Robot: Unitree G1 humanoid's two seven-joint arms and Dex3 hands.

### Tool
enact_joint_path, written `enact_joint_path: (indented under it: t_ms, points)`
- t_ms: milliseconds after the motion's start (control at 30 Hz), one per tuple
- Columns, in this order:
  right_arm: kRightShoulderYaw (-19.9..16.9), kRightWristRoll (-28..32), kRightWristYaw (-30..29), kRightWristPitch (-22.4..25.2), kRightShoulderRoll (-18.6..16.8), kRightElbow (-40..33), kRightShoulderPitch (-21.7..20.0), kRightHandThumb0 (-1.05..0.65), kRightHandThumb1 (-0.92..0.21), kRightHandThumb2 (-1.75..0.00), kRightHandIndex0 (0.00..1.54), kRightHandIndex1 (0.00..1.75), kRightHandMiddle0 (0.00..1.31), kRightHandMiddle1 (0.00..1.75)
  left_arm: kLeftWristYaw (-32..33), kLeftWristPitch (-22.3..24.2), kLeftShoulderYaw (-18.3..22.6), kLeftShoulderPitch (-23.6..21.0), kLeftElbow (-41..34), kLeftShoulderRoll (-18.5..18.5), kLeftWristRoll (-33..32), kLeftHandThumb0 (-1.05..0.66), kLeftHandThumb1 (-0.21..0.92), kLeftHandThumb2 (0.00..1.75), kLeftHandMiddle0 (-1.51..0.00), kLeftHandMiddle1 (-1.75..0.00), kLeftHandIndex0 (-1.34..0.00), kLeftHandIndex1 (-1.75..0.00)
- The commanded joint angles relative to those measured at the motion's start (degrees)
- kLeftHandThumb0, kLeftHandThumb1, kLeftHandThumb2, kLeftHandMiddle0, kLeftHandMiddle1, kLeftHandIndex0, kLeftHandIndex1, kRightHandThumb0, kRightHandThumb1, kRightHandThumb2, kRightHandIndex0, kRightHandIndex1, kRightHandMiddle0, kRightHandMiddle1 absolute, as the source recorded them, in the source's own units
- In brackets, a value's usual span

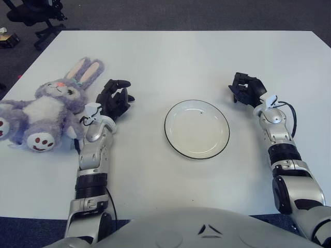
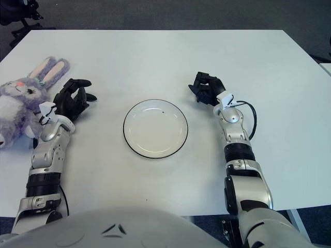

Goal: Put the doll into the plate.

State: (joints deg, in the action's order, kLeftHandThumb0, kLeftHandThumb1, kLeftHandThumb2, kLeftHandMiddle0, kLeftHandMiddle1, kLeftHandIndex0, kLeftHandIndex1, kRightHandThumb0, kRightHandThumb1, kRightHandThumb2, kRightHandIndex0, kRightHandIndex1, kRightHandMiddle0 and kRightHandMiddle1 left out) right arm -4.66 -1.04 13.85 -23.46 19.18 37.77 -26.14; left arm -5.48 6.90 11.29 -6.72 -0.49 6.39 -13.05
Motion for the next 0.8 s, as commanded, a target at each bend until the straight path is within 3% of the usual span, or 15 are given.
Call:
enact_joint_path:
  t_ms: [0,500,767]
  points:
    - [0.42,-0.33,-0.08,0.31,-0.20,1.12,0.09,-0.33,-0.92,-0.36,0.97,1.75,0.76,1.75,-0.66,-0.38,0.61,-0.06,0.75,0.31,-0.60,-0.01,0.71,0.73,-0.41,-1.74,-0.35,-1.41]
    - [0.37,-0.27,-0.40,-0.73,-0.37,2.97,-0.47,-0.33,-0.92,-0.35,0.96,1.75,0.75,1.75,2.01,-9.13,0.72,0.39,0.19,-1.06,2.43,-0.01,0.68,0.73,-0.48,-1.67,-0.39,-1.38]
    - [0.23,-0.28,-0.54,-2.61,-0.23,5.11,-1.04,-0.33,-0.92,-0.35,0.96,1.75,0.75,1.75,2.69,-8.90,-0.17,1.75,-5.36,-1.51,3.18,-0.01,0.67,0.73,-0.50,-1.64,-0.39,-1.39]
